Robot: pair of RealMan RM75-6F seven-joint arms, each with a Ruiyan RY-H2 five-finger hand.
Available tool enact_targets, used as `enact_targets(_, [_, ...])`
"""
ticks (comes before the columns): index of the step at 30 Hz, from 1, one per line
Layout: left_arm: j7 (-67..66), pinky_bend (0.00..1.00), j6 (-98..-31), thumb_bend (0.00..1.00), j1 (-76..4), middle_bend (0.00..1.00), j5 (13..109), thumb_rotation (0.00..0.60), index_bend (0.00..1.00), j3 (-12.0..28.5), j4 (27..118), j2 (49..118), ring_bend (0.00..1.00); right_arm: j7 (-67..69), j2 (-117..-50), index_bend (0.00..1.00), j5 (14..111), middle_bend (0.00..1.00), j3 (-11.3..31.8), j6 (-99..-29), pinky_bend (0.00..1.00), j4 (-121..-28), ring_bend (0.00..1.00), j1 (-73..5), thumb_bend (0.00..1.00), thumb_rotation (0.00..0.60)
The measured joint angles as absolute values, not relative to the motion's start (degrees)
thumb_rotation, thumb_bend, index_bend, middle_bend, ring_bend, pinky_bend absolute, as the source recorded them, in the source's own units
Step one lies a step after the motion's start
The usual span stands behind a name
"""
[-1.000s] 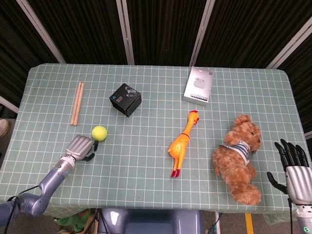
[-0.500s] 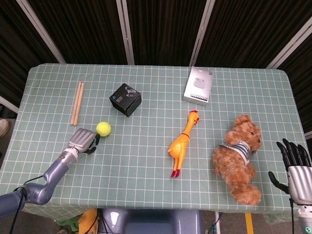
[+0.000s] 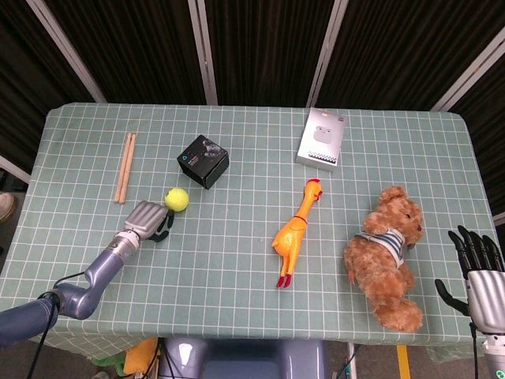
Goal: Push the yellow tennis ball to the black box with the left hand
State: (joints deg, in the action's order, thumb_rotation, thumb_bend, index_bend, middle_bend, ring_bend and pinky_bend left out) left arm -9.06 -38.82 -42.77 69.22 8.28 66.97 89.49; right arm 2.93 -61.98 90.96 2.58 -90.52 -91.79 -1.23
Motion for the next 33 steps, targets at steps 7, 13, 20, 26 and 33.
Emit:
enact_targets(7, [-7.35, 0.68, -39.4, 0.35, -43.55, 0.64, 70.18, 0.6, 0.53, 8.53, 64.34, 90.45, 0.48, 3.59, -61.88, 0.0, 91.03, 0.0, 2.47, -91.05, 0.0, -91.57, 0.0, -0.85, 0.35, 0.6])
enact_targets(13, [-5.84, 0.65, -38.53, 0.35, -44.5, 0.61, 70.01, 0.6, 0.53, 8.91, 61.93, 91.19, 0.45, 4.03, -61.7, 0.0, 90.98, 0.0, 2.61, -91.02, 0.0, -91.51, 0.0, -0.94, 0.35, 0.6])
enact_targets(20, [-4.21, 0.62, -37.04, 0.35, -46.28, 0.56, 69.99, 0.6, 0.52, 9.56, 58.54, 93.04, 0.4, 4.93, -61.34, 0.0, 91.05, 0.0, 2.55, -91.11, 0.0, -91.55, 0.0, -0.85, 0.35, 0.6])
enact_targets(26, [-2.35, 0.59, -36.68, 0.32, -47.88, 0.55, 70.89, 0.6, 0.52, 10.08, 55.55, 95.26, 0.39, 5.73, -60.92, 0.0, 90.98, 0.0, 2.64, -91.02, 0.0, -91.46, 0.0, -0.92, 0.35, 0.6])
enact_targets(33, [-0.63, 0.57, -37.21, 0.32, -48.99, 0.51, 72.94, 0.6, 0.49, 9.47, 51.81, 97.76, 0.35, 4.99, -61.08, 0.0, 91.54, 0.0, 2.3, -90.53, 0.0, -91.39, 0.0, -1.17, 0.35, 0.6])
